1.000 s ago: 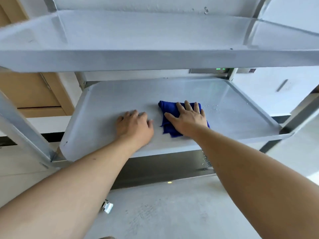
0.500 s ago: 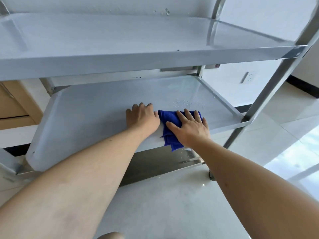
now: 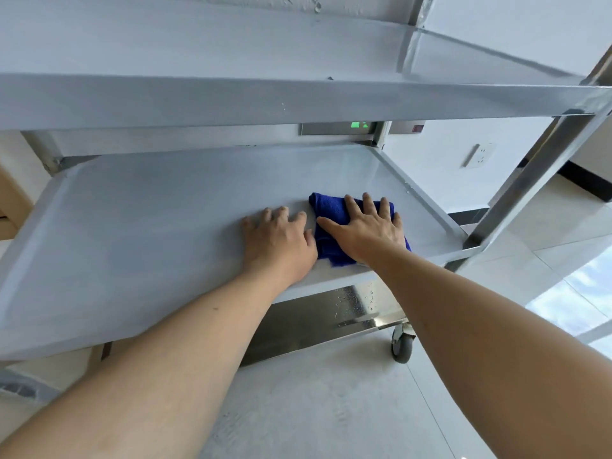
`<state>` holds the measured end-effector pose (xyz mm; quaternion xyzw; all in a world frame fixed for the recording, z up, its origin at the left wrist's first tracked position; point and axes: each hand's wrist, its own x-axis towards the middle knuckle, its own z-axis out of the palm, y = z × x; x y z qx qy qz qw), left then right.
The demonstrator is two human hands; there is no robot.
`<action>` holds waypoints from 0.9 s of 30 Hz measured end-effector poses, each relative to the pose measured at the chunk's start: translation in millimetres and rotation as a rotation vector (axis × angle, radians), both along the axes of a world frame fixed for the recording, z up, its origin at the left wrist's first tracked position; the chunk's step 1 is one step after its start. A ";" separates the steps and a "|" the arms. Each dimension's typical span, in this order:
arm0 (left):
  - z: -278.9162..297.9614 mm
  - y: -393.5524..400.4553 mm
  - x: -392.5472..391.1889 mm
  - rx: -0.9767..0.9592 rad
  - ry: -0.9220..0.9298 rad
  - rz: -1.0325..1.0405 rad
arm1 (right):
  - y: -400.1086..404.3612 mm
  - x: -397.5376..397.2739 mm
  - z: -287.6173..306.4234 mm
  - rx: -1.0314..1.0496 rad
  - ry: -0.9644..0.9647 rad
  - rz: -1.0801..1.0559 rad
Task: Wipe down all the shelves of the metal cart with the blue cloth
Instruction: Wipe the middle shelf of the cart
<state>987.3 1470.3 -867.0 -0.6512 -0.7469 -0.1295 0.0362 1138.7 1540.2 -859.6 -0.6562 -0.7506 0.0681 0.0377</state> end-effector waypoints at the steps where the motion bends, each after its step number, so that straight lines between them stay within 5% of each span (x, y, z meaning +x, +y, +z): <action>1: 0.2 0.1 0.0 0.010 0.007 0.001 | 9.2 -2.4 -0.3 0.007 -0.001 0.006; 27: -3.5 6.2 -1.9 0.011 0.076 0.000 | 230.4 -10.2 5.9 0.029 0.009 0.023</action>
